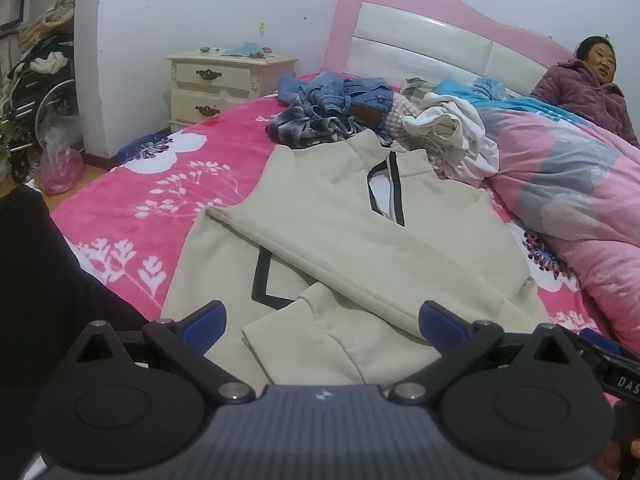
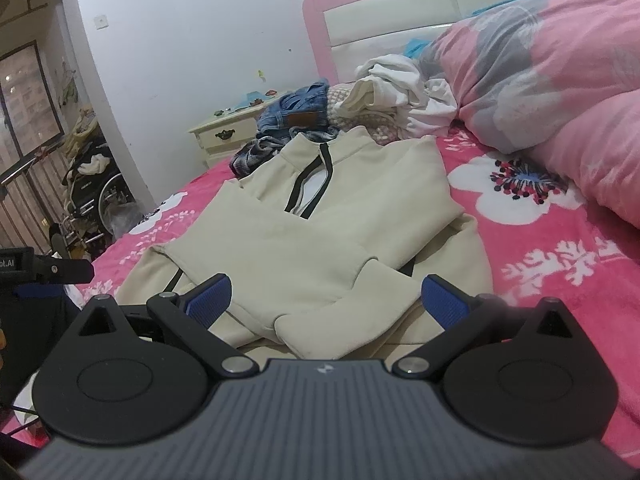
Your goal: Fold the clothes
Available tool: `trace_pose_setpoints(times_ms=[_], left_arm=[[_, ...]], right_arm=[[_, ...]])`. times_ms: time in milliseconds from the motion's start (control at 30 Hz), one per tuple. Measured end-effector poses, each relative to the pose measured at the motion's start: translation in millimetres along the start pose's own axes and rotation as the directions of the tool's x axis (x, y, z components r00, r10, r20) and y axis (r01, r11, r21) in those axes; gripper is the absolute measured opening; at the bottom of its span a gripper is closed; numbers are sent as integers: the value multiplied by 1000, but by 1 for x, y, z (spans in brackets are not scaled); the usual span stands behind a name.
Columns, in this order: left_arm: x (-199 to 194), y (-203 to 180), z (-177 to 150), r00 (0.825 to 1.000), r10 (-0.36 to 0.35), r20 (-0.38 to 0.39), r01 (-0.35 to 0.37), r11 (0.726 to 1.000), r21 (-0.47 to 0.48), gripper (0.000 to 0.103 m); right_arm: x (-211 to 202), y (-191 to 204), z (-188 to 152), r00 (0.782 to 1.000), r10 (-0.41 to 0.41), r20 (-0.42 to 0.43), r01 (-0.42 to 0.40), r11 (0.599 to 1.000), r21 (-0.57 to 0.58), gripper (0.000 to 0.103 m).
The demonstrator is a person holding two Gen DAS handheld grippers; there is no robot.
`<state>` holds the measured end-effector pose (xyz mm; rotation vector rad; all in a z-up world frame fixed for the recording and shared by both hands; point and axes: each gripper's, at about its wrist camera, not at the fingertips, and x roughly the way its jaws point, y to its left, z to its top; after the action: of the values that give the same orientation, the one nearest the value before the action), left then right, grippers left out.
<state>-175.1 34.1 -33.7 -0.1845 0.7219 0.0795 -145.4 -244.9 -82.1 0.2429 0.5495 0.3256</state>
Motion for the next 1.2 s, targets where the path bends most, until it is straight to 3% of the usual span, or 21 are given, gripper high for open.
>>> trace_pose_setpoints(times_ms=[1200], left_arm=[[2, 7, -1, 1000, 23, -21, -23, 999, -31, 103]], right_arm=[[2, -1, -1, 1000, -7, -11, 7, 1000, -7, 102]])
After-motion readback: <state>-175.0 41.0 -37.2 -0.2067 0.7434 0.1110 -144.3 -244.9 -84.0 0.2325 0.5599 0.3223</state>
